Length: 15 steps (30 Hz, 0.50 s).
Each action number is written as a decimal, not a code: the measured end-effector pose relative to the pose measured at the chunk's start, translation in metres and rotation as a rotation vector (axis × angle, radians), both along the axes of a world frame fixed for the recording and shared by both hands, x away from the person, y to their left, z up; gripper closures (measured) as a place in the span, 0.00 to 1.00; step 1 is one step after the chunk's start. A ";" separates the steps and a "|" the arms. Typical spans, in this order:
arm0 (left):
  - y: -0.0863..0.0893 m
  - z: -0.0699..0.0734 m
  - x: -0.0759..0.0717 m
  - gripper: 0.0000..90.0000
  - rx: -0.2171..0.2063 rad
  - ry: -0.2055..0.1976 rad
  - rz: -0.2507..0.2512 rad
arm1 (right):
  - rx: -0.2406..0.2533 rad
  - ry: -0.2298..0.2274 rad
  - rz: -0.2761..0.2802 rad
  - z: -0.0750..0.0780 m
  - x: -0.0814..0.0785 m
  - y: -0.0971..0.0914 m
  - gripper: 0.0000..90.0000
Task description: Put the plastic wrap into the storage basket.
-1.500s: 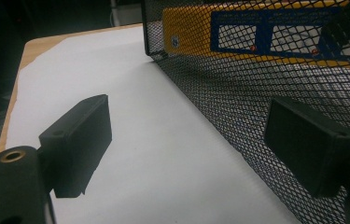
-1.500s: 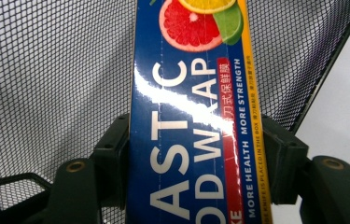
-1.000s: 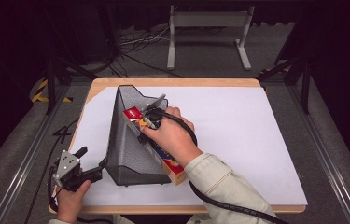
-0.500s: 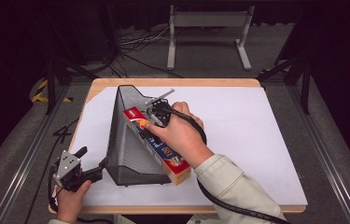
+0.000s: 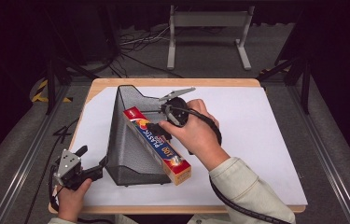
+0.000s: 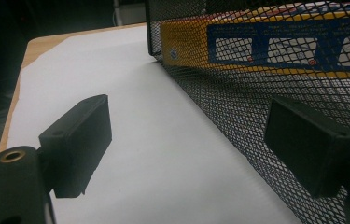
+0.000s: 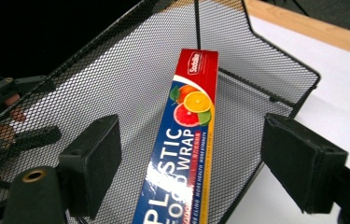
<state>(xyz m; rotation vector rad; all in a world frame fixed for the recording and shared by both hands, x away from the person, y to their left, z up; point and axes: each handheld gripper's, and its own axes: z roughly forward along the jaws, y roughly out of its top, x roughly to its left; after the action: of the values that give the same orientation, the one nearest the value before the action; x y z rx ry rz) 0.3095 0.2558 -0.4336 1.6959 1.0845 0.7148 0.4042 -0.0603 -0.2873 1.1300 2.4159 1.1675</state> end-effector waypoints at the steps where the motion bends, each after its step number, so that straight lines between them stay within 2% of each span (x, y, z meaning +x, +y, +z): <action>1: 0.000 0.000 0.000 0.18 0.000 0.000 0.000 | 0.000 0.000 0.000 0.000 0.000 0.000 0.23; 7: 0.001 0.000 0.000 0.18 0.004 0.004 0.005 | 0.043 -0.046 0.018 0.006 -0.005 -0.027 0.23; 15: 0.001 0.000 -0.001 0.18 0.006 0.003 0.007 | 0.083 -0.080 0.046 0.011 -0.016 -0.053 0.23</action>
<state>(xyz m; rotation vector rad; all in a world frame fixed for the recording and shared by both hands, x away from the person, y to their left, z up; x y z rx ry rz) 0.3083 0.2564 -0.4336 1.6996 1.0919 0.7204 0.3878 -0.1133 -0.2760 1.0354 2.3653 1.3119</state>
